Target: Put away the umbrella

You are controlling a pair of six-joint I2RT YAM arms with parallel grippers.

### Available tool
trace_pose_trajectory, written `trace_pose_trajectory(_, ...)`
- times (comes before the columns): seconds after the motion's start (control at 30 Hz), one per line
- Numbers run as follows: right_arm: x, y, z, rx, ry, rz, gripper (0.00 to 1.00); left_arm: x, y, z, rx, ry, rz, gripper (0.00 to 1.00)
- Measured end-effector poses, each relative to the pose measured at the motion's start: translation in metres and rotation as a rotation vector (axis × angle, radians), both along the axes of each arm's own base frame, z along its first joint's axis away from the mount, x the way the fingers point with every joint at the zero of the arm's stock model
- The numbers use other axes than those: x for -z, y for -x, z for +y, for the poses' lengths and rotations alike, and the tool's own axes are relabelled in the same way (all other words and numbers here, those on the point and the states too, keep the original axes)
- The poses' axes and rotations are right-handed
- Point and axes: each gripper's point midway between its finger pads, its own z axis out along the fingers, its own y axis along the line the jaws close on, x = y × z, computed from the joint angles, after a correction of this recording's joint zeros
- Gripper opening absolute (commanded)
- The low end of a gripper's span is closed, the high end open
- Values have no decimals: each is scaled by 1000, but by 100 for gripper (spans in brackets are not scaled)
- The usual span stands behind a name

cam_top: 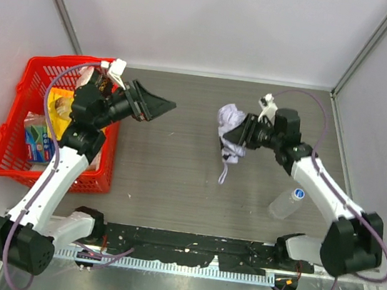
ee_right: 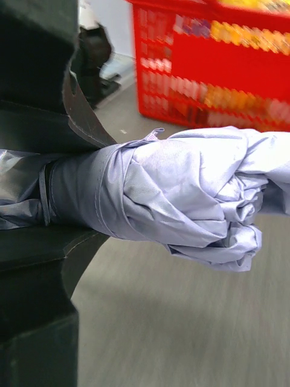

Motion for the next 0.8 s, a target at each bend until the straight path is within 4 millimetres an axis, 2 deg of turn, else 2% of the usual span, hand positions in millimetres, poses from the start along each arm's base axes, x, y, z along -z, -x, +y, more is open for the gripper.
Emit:
trace_pose_trajectory(0.13,16,-82,-42,172,84,74,16,17,10,-14,56,-60,28,100)
trace_pose_trajectory(0.27,51,-159,-93,316,171,187,18,34,23,-34,146,-96,63,100)
trace_pose_trajectory(0.37,84,-207,-119,343,240,263,21,40,33,-45,206,-115,71,100)
trace_pose_trajectory(0.43,107,-227,-127,338,272,298,24,43,38,-48,229,-127,66,100)
trace_pose_trajectory(0.47,120,-230,-129,330,283,323,25,43,39,-48,236,-131,66,100)
trace_pose_trajectory(0.53,144,-222,-130,311,308,396,30,45,43,-50,250,-138,70,100)
trace_pose_trajectory(0.6,160,-208,-131,296,326,472,42,45,46,-52,263,-138,72,100)
trace_pose_trajectory(0.63,164,-204,-131,292,330,491,53,45,48,-52,268,-135,72,100)
trace_pose_trajectory(0.7,166,-198,-132,286,339,516,68,42,50,-53,276,-127,67,100)
trace_pose_trajectory(0.8,163,-198,-142,305,400,514,74,41,53,-54,287,-119,69,100)
